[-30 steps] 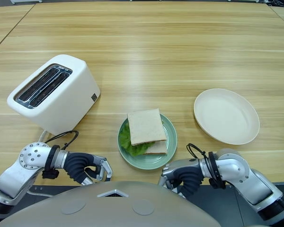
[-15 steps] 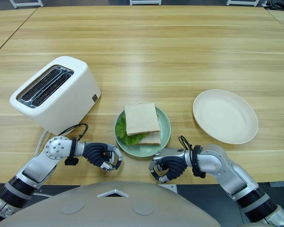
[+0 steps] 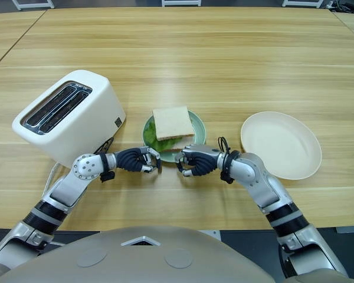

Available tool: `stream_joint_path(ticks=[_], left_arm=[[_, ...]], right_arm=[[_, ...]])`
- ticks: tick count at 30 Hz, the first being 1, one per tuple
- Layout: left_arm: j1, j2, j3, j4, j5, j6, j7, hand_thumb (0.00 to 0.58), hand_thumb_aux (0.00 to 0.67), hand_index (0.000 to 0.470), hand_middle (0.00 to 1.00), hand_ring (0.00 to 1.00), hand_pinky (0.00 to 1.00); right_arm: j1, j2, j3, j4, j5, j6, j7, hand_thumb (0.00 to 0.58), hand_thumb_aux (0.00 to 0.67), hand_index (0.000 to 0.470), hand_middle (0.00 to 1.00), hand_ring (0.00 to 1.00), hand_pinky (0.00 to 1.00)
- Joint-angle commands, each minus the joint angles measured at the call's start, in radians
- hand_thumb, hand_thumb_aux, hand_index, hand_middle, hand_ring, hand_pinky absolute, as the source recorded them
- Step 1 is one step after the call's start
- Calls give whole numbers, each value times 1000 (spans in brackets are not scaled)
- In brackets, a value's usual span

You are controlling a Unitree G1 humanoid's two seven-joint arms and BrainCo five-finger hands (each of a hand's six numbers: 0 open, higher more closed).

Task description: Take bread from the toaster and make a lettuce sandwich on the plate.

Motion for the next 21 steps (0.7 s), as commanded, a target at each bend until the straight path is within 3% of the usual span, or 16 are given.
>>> stream_joint_path(ticks=[1,2,3,4,5,6,7,8,9,10,14,16,18,21], left_arm=[[38,-1,-17,112,67,82,28,265,176,123,0,0,0],[31,-5,-15,120,68,79,39,108,66,46,0,0,0],[26,-9,-13,128,70,77,50,0,0,0,0,0,0],[20,-16,-9,137,69,76,62,0,0,0,0,0,0],[15,-21,-5,142,70,70,71,0,0,0,0,0,0],[13,-26,2,140,59,66,71,0,0,0,0,0,0],[15,-27,14,122,32,61,57,0,0,0,0,0,0],[25,-27,38,78,-25,43,29,0,0,0,0,0,0],[40,-25,71,17,-102,20,-7,0,0,0,0,0,0],[61,-20,109,-61,-186,-9,-39,0,0,0,0,0,0],[126,-91,297,-395,-483,-93,-5,0,0,0,0,0,0],[125,-154,348,-451,-404,-190,102,0,0,0,0,0,0],[129,-202,357,-442,-267,-281,188,0,0,0,0,0,0],[114,-294,388,-363,-67,-334,382,0,0,0,0,0,0]], right_arm=[[-60,40,-1,71,-37,-7,-72,580,670,470,498,498,498],[-69,45,-2,81,-36,-7,-79,580,670,470,490,490,490],[-75,45,0,89,-41,-9,-86,580,670,470,490,490,490],[-76,45,1,94,-43,-12,-92,580,670,470,455,455,455],[-75,45,1,95,-36,-14,-94,580,670,470,275,275,275],[-72,45,-2,92,-23,-17,-93,572,594,417,0,0,0],[-65,43,-7,79,-1,-20,-88,527,468,328,0,0,0],[-51,36,-20,50,34,-23,-79,456,360,253,0,0,0],[-36,27,-38,11,79,-26,-65,100,60,42,0,0,0],[-16,12,-63,-39,131,-27,-52,0,0,0,0,0,0],[46,-49,-268,-243,358,-30,-54,0,0,0,0,0,0],[56,-33,-364,-329,438,-20,-94,0,0,0,0,0,0],[55,5,-370,-385,449,-11,-125,0,0,0,0,0,0],[6,186,-355,-383,261,73,-345,0,0,0,0,0,0]])
